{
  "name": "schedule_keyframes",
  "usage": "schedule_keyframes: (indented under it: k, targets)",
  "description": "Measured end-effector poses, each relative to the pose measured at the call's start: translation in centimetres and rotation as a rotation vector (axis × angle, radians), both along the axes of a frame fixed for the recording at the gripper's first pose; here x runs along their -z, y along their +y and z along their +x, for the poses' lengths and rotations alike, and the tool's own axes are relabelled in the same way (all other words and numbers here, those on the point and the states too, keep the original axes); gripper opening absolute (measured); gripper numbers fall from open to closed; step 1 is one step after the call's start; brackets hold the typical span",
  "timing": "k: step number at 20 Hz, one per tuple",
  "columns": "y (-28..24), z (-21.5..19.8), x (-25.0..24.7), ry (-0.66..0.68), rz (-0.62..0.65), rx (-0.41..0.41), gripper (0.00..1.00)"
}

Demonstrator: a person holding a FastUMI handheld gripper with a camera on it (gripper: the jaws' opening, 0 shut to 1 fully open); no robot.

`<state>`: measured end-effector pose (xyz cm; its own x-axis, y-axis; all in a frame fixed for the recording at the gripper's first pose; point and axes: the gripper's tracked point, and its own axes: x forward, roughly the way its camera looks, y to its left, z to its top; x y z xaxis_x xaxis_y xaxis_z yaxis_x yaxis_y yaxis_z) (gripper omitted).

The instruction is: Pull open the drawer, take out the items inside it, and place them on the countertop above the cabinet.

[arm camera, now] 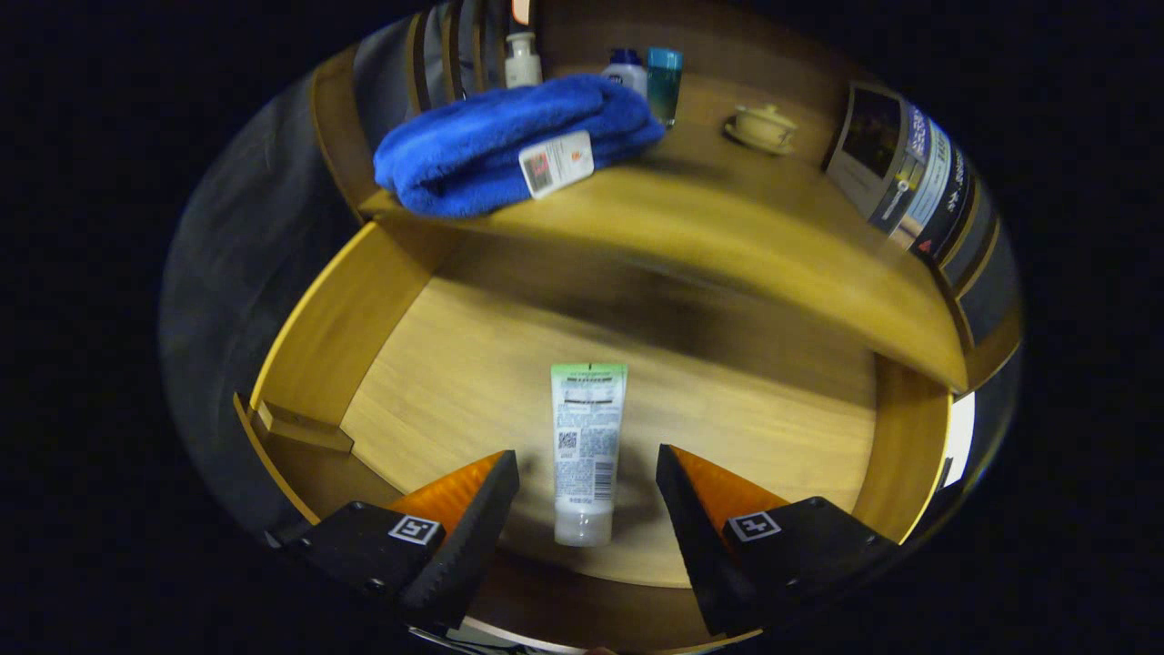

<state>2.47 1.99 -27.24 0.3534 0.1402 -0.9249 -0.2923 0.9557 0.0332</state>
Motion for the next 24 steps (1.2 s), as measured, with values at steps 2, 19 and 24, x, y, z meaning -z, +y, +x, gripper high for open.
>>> schedule_keyframes:
  k: [2,19,24]
  targets:
    - [0.4,-0.6,1.3,0.076,0.004,-0.008,0.98]
    - [-0.6,-0.9,0.9,0.048,0.005,-0.002,0.47]
    - [0.8,-1.7,-5.8,-0.079,0.133,-0.027,0.47]
